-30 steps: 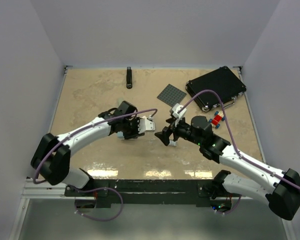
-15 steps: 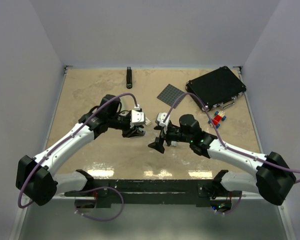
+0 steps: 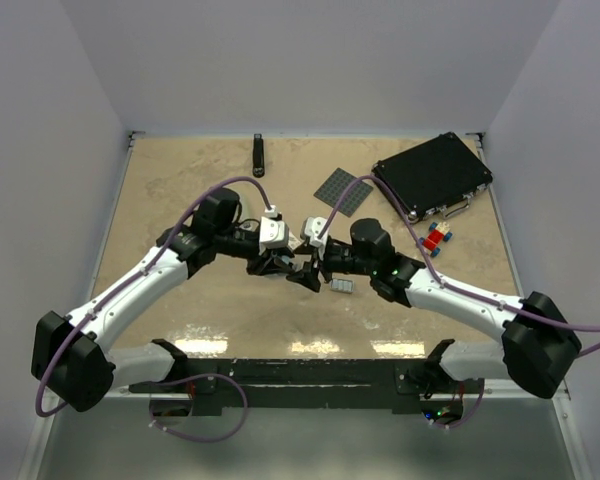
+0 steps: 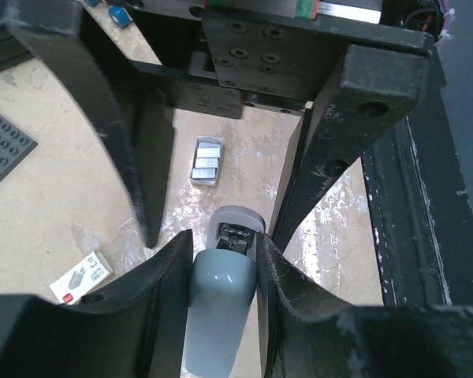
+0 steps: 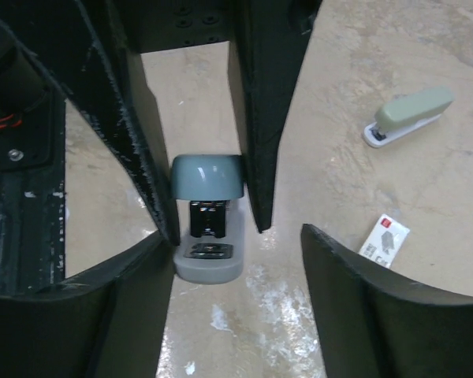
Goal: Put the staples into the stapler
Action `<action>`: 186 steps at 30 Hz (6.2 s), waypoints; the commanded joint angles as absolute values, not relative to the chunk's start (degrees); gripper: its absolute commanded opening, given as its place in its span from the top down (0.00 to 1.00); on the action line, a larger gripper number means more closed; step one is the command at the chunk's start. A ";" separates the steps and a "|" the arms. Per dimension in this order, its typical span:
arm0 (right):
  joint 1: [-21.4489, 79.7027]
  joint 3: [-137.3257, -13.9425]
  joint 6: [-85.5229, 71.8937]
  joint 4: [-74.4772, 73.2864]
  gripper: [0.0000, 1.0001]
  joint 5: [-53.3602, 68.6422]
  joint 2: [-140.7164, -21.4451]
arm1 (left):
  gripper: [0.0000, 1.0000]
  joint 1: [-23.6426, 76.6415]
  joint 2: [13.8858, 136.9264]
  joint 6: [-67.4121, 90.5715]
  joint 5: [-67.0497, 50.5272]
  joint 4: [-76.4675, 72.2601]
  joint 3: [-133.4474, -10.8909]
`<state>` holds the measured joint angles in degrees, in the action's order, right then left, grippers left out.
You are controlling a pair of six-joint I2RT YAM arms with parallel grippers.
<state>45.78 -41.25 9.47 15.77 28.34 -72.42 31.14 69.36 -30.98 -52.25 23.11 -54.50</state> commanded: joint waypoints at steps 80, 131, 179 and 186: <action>42.10 -30.06 -4.84 41.93 1.00 27.42 -66.00 | 0.14 22.24 48.86 0.74 -36.46 4.47 -46.05; 42.28 -27.52 -5.88 35.52 0.52 26.21 -62.86 | 1.00 29.17 77.70 -52.74 -44.49 45.18 -66.62; 42.19 -21.97 -35.95 -3.25 0.01 -33.66 -32.52 | 0.62 58.10 100.81 -49.22 4.66 44.56 -64.25; 42.27 -22.50 -34.37 -3.25 0.01 -32.61 -32.61 | 0.43 58.18 100.02 -48.34 5.54 43.42 -65.21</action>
